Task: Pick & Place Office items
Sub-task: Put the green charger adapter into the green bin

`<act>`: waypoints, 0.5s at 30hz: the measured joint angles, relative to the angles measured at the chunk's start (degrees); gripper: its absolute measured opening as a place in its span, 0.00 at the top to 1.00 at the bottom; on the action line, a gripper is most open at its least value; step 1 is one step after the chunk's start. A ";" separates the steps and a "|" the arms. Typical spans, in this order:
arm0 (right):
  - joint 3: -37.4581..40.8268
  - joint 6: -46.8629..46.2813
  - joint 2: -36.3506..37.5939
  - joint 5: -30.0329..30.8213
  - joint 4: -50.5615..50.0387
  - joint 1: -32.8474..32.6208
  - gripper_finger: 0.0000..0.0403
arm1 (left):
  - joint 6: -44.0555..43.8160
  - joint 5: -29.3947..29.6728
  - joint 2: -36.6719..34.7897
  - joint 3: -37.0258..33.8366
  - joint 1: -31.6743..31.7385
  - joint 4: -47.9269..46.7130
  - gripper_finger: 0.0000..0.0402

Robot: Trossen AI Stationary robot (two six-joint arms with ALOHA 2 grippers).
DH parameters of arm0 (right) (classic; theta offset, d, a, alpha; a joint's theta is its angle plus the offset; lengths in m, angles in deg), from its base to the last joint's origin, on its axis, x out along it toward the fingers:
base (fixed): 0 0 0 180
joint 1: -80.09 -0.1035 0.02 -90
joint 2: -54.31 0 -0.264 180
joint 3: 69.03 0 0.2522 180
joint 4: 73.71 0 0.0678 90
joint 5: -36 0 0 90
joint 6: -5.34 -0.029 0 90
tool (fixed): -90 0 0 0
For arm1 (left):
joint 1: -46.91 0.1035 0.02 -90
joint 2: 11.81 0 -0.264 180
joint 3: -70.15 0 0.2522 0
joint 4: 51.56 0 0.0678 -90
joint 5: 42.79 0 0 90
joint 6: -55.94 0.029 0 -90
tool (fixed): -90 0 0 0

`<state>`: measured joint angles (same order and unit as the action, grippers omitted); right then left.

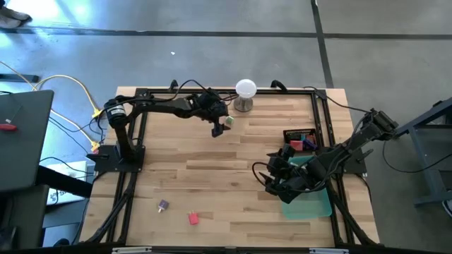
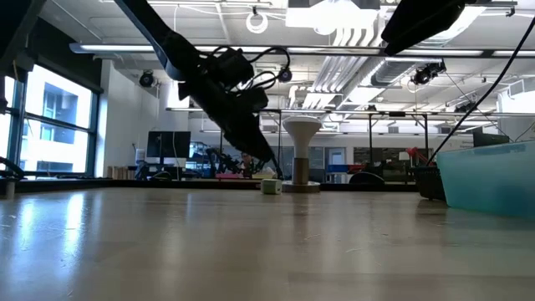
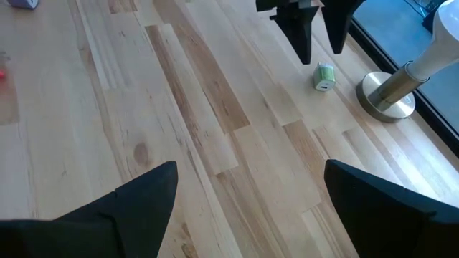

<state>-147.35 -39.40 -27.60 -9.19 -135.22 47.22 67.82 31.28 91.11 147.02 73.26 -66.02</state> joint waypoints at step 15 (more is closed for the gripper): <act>0.00 0.01 0.00 0.02 -0.02 0.00 0.15 | 4.09 18.29 0.00 0.00 0.00 1.51 0.17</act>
<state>-147.35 -39.39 -27.60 -9.16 -135.24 47.22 71.91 49.58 91.11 147.02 73.26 -64.50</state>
